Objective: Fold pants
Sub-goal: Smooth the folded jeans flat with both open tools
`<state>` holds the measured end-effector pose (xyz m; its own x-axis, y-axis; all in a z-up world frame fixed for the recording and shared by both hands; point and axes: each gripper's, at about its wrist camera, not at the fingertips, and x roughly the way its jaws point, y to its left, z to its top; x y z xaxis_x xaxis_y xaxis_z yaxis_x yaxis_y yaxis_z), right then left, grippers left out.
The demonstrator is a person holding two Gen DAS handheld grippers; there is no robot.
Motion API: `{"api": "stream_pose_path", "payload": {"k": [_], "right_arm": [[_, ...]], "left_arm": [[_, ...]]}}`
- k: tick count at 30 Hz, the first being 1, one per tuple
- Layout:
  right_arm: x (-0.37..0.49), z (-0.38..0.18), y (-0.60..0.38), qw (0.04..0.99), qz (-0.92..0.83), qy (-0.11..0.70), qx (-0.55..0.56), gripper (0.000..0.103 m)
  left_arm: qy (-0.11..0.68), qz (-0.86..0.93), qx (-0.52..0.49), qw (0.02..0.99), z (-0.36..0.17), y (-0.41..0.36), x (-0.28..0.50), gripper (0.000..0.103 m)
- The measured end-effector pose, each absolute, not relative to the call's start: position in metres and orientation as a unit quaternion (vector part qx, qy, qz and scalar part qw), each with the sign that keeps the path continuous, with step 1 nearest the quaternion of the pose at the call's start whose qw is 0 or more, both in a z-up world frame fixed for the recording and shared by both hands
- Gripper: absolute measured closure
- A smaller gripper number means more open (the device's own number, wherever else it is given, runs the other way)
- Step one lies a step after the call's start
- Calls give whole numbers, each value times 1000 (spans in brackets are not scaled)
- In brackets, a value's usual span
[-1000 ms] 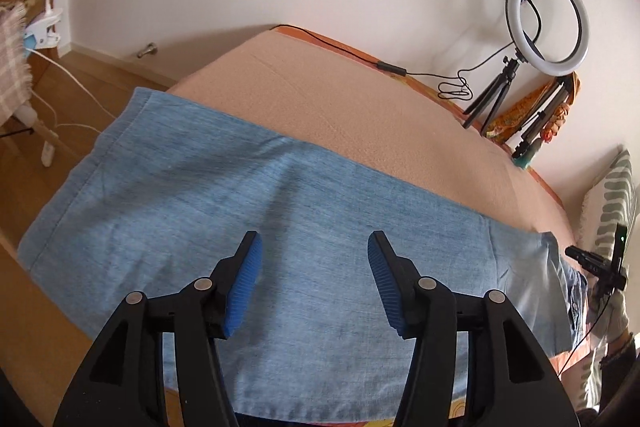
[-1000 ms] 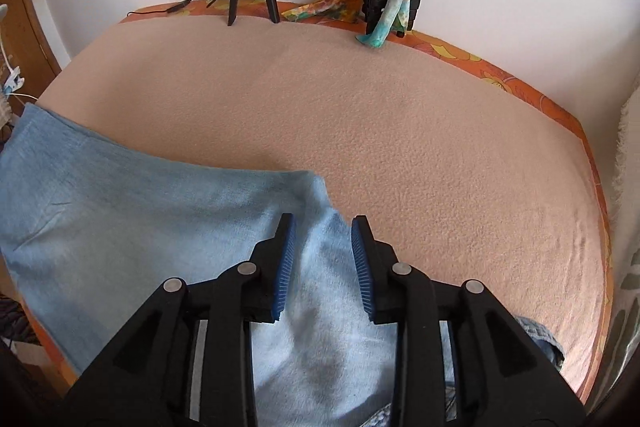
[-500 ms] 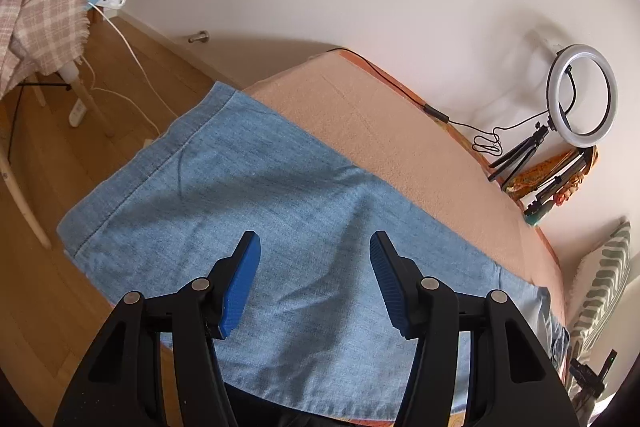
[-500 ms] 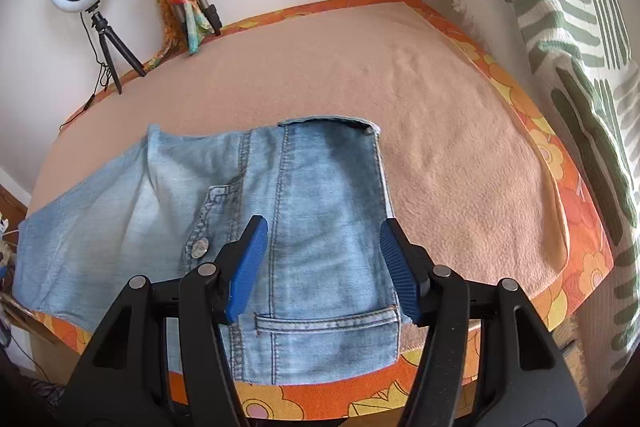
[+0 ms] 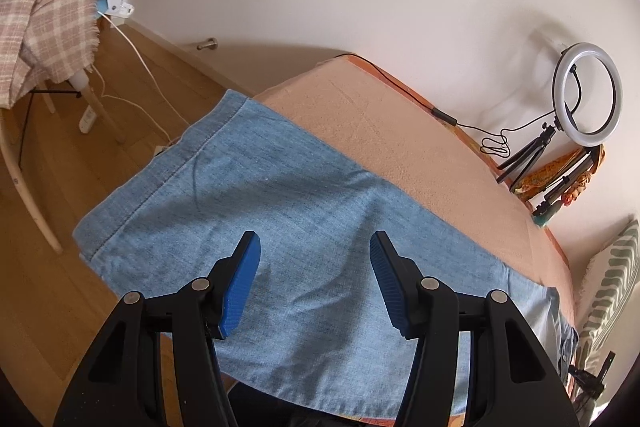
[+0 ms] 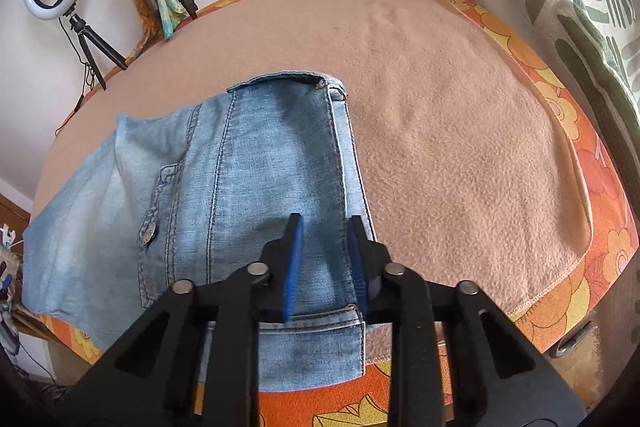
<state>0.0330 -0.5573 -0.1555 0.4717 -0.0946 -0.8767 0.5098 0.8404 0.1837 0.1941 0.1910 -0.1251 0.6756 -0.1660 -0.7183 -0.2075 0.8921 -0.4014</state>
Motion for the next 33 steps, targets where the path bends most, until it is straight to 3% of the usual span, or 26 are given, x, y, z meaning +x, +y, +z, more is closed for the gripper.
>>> {"api": "stream_pose_path", "payload": {"k": [6, 15, 16, 18, 20, 28, 33], "right_arm": [[48, -133, -535, 847, -233, 469, 88, 100], [67, -145, -545, 820, -257, 508, 63, 100], [66, -144, -545, 821, -258, 506, 63, 99], [63, -137, -546, 824, -259, 499, 76, 84], [57, -126, -545, 833, -261, 479, 95, 52], [65, -74, -494, 879, -187, 412, 147, 49], [94, -53, -420, 904, -117, 394, 120, 49]], "left_arm": [[408, 29, -237, 881, -130, 222, 180, 47], [404, 87, -256, 874, -133, 277, 156, 42], [403, 92, -265, 871, -135, 282, 154, 42], [400, 93, -287, 865, -140, 293, 150, 42], [406, 92, -309, 855, -149, 300, 148, 42], [417, 95, -409, 806, -191, 322, 137, 42], [401, 95, -462, 786, -207, 327, 137, 42]]}}
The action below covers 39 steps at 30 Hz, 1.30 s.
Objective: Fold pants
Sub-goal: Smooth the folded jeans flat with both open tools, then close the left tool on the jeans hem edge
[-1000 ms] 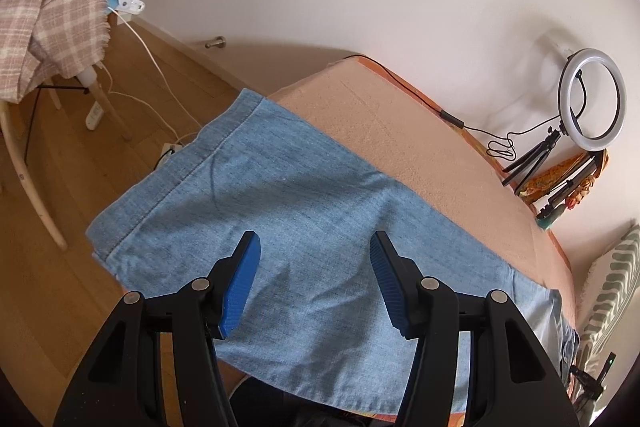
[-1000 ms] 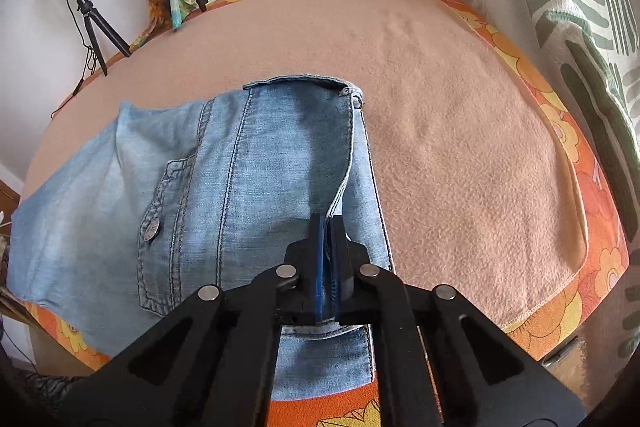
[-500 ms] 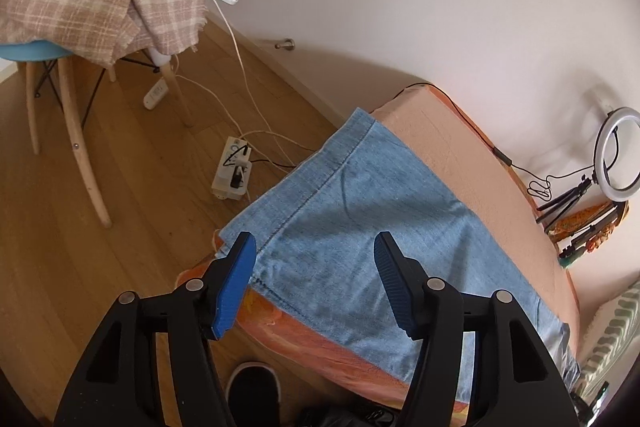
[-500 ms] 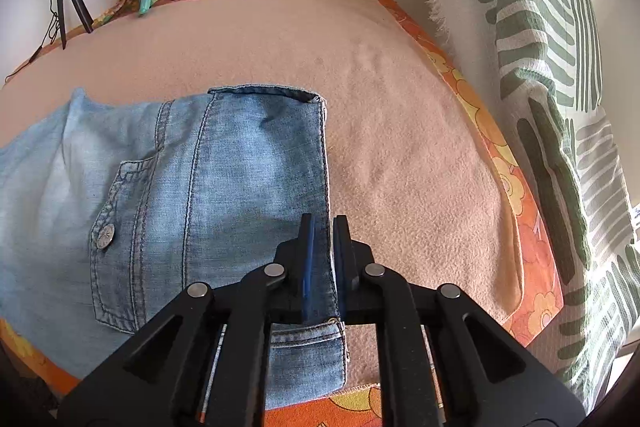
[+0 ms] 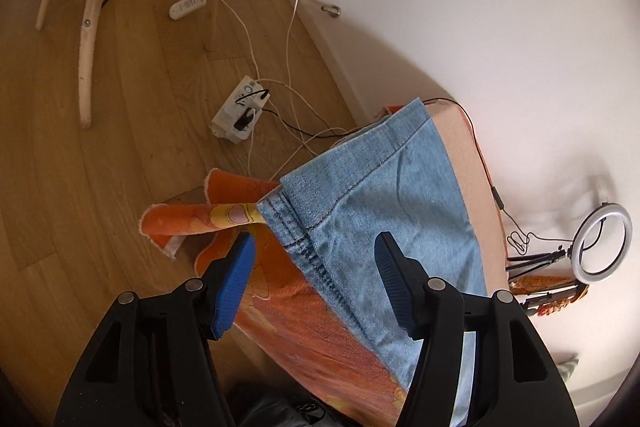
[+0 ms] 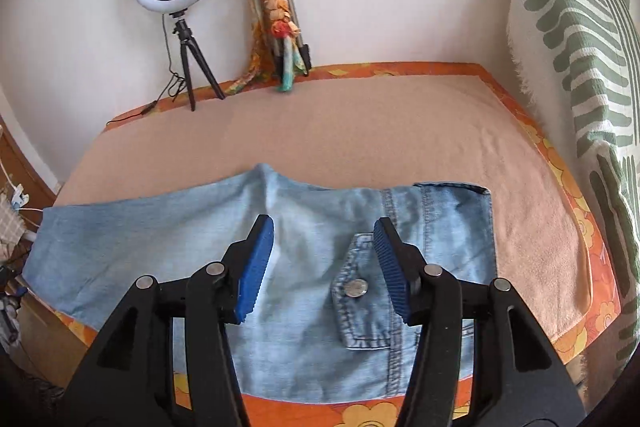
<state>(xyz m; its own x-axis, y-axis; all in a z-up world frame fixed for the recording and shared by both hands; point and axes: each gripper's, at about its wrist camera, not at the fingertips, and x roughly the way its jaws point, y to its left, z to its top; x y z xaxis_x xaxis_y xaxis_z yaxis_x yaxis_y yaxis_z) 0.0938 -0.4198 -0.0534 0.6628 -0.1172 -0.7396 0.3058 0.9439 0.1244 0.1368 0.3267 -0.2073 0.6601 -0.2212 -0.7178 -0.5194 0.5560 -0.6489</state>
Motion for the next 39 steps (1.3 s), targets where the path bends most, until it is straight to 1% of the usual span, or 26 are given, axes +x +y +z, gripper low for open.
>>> {"api": "stream_pose_path", "payload": {"k": [5, 9, 11, 13, 15, 19, 22, 26, 27, 28, 30, 39], "right_arm": [[117, -52, -347, 917, -45, 379, 117, 48], [134, -67, -308, 916, -15, 387, 101, 48], [141, -77, -297, 912, -8, 398, 95, 48], [147, -85, -290, 909, -9, 407, 84, 48], [149, -87, -290, 908, -9, 410, 86, 48], [151, -90, -300, 905, -11, 413, 102, 48], [151, -91, -305, 904, -16, 414, 108, 48], [150, -92, -308, 902, -13, 415, 116, 48], [150, -92, -308, 902, -13, 416, 114, 48], [150, -92, -307, 902, -13, 417, 114, 48], [151, -92, -307, 901, -11, 417, 114, 48], [149, -91, -300, 903, 0, 417, 104, 48]], "left_arm": [[389, 81, -503, 768, -222, 326, 140, 42], [367, 79, -514, 771, -220, 326, 138, 44], [357, 81, -505, 781, -213, 325, 136, 52], [349, 86, -490, 794, -204, 322, 135, 63], [336, 79, -477, 808, -196, 319, 135, 65], [357, 73, -445, 818, -196, 312, 148, 65], [368, 79, -441, 815, -202, 308, 154, 65], [383, 105, -385, 833, -195, 298, 164, 65], [384, 110, -374, 837, -194, 295, 166, 70], [384, 117, -365, 840, -193, 294, 167, 80], [375, 116, -362, 845, -191, 293, 168, 91], [327, 79, -358, 871, -168, 285, 166, 96]]}}
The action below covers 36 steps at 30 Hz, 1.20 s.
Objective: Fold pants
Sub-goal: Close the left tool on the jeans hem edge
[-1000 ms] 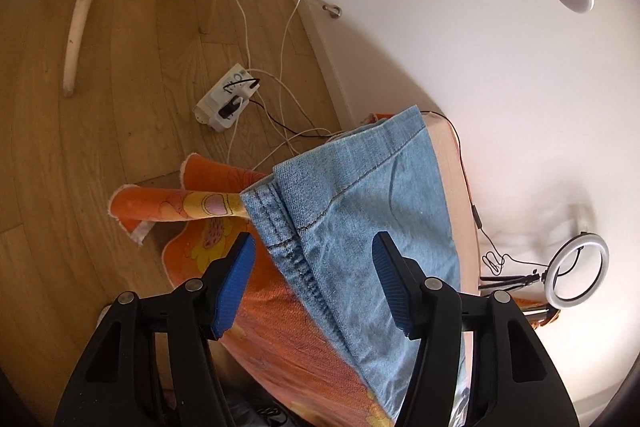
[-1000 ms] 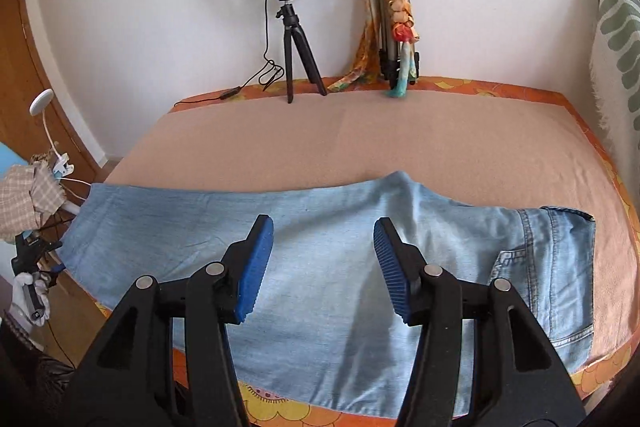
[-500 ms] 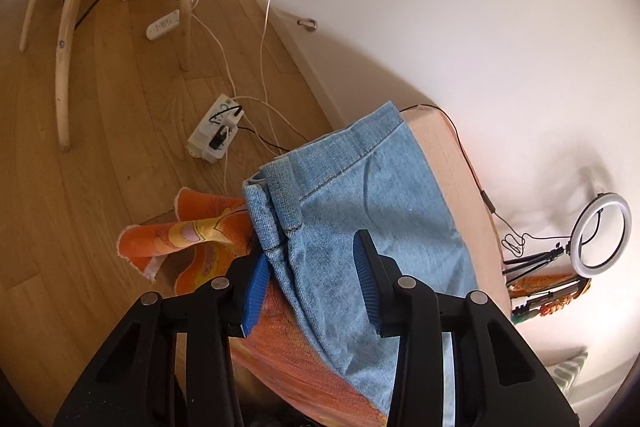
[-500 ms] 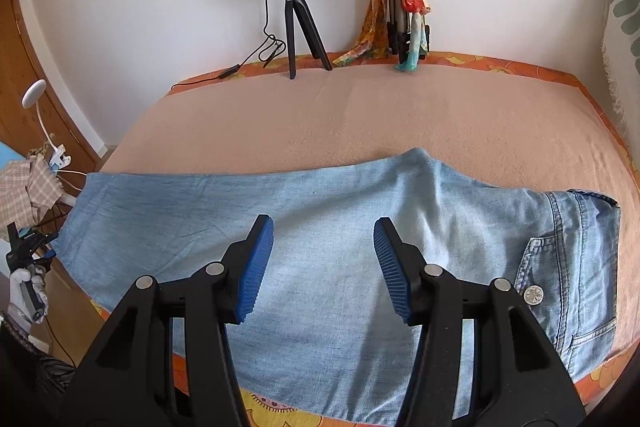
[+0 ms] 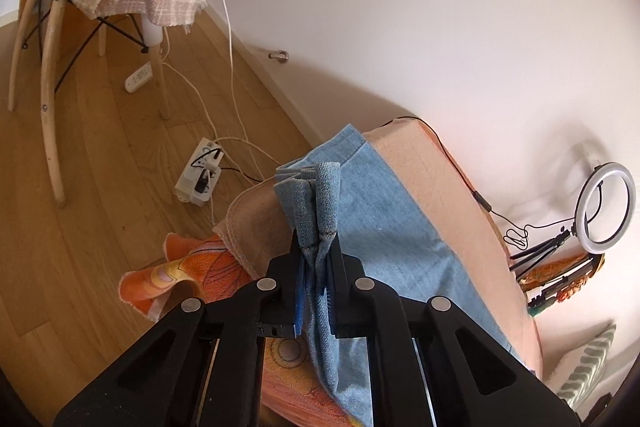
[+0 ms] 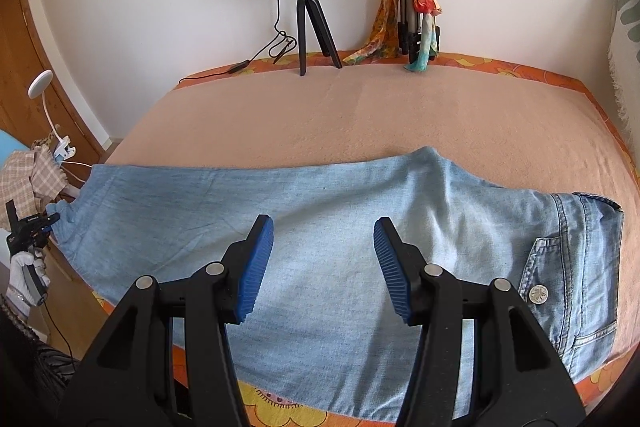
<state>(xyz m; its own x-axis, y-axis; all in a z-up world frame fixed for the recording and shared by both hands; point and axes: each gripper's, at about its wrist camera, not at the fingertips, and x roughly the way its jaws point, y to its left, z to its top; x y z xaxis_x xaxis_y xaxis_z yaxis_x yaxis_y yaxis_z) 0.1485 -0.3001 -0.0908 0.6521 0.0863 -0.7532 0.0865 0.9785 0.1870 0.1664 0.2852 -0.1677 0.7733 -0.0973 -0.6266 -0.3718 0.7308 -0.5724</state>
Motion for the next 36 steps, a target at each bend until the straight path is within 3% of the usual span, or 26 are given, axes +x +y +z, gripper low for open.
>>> {"api": "stream_pose_path", "payload": {"k": [9, 17, 23, 29, 36], "right_arm": [[150, -95, -292, 900, 8, 424, 99, 48], [161, -96, -264, 894, 55, 432, 102, 47], [195, -109, -222, 852, 177, 464, 168, 35], [250, -153, -172, 776, 259, 512, 262, 32], [305, -200, -118, 704, 290, 553, 339, 32]], "left_arm": [[316, 16, -347, 883, -144, 256, 175, 97], [340, -78, -273, 896, -117, 179, 184, 97], [356, -166, -174, 903, -107, 97, 177, 98], [403, -221, -150, 875, -131, 50, 179, 98], [397, -241, -160, 871, -124, 47, 174, 98]]}}
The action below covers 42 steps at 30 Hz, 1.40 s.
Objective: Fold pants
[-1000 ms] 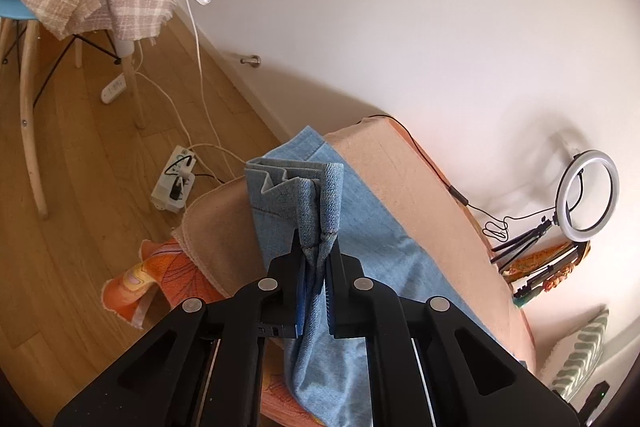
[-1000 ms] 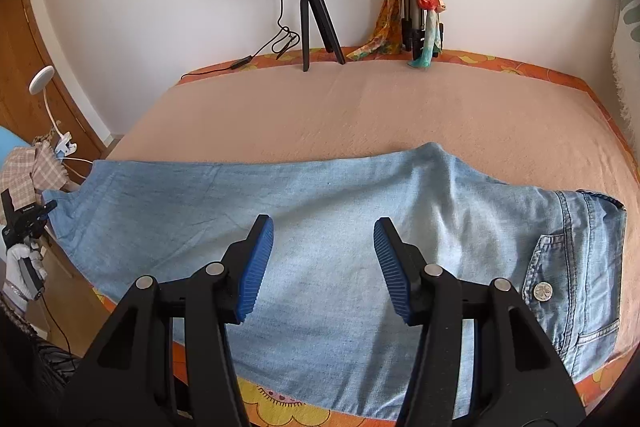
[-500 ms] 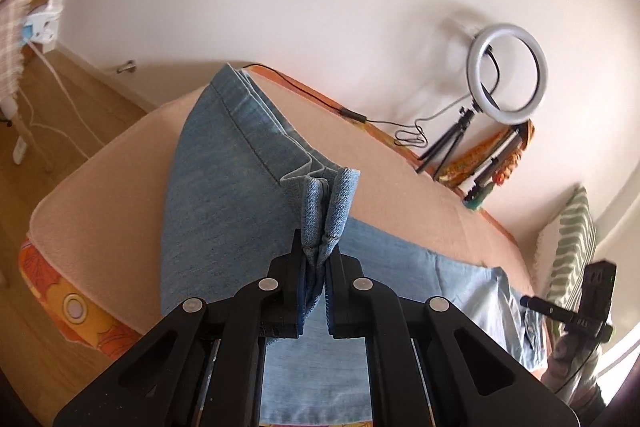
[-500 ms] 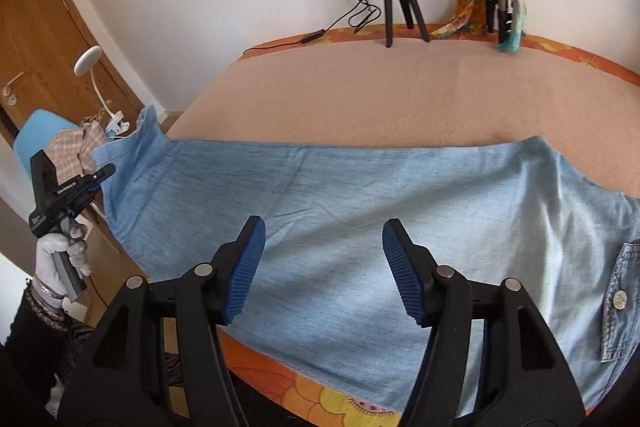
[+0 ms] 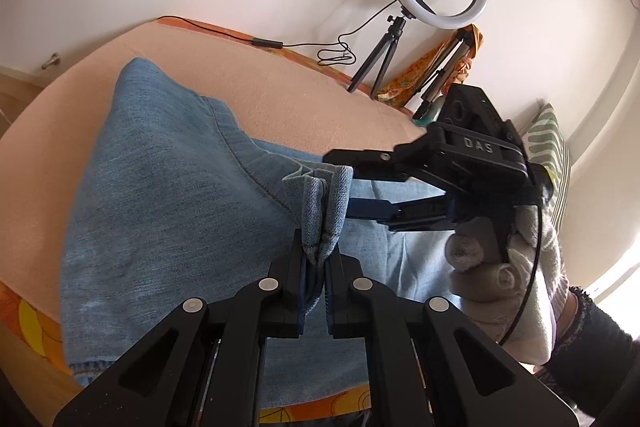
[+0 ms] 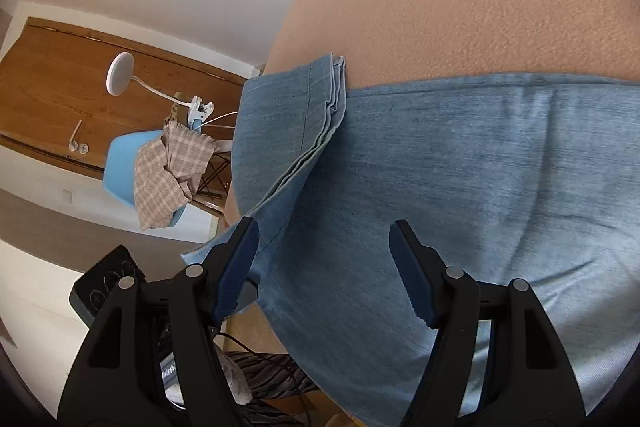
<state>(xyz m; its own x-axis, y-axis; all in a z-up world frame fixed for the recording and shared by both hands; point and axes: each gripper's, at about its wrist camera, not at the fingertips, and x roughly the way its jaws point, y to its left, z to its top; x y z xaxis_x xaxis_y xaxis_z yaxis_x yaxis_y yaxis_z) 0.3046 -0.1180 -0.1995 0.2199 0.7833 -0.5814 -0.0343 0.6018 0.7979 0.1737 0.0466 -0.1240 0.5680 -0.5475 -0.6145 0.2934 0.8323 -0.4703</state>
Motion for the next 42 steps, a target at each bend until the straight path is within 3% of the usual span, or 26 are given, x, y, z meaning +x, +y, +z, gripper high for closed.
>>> {"api": "stream_pose_path", "payload": {"k": [9, 12, 13, 14, 27, 42], "right_arm": [[365, -224, -81, 683, 283, 546, 394, 35], [369, -214, -75, 705, 277, 537, 371, 66], [370, -210, -73, 714, 273, 538, 355, 82], [370, -204, -71, 726, 269, 537, 336, 90], [331, -125, -132, 833, 202, 460, 232, 93], [253, -81, -253, 875, 120, 414, 222, 94]], "left_arm": [[392, -267, -155, 867, -117, 46, 163, 98], [395, -270, -154, 864, -119, 44, 161, 98], [396, -271, -152, 864, -119, 42, 161, 98], [397, -271, -150, 864, -119, 39, 162, 98], [390, -335, -113, 850, -107, -31, 154, 98], [387, -430, -81, 811, -98, -126, 127, 98]]}}
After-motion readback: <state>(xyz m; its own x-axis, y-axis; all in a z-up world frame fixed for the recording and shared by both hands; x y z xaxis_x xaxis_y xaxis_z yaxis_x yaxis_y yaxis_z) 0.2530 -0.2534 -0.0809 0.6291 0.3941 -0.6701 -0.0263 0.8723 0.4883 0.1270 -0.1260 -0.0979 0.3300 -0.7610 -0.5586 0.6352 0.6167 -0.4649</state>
